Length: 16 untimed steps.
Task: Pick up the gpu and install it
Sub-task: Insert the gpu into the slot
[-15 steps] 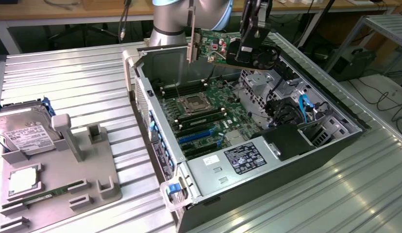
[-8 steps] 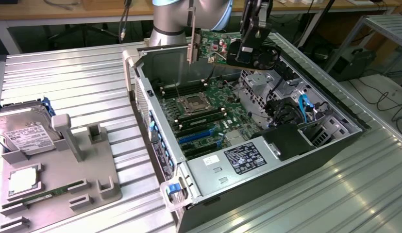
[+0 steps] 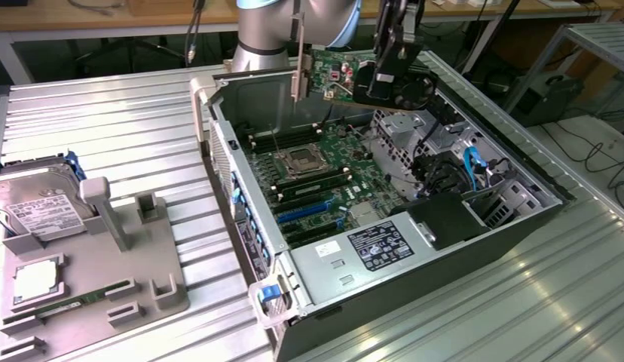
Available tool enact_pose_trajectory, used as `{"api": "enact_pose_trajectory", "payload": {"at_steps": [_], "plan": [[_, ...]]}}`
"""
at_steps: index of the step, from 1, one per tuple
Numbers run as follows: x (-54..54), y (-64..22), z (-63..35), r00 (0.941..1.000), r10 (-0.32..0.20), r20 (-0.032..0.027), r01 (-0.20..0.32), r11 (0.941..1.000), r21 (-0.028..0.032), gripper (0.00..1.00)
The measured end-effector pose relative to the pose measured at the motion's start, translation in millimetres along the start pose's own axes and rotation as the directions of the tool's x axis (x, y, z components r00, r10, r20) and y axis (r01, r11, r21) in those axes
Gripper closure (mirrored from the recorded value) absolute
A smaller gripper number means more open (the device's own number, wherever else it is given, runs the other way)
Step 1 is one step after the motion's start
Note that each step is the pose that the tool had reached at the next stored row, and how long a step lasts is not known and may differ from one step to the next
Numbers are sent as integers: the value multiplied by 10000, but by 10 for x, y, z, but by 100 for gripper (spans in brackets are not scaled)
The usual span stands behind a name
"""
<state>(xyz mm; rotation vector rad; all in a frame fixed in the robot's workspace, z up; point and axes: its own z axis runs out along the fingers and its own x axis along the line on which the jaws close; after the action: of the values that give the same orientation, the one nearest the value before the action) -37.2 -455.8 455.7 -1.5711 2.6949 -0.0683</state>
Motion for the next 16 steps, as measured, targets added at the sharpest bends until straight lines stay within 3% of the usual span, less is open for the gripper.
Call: {"api": "enact_pose_trajectory", "payload": {"at_steps": [5, 16], "plan": [[0, 0, 0, 10000, -28, -51, 28, 10000, 29, 73], [-5, 0, 1, 9992, -401, -36, 401, 9992, 28, 73]]}}
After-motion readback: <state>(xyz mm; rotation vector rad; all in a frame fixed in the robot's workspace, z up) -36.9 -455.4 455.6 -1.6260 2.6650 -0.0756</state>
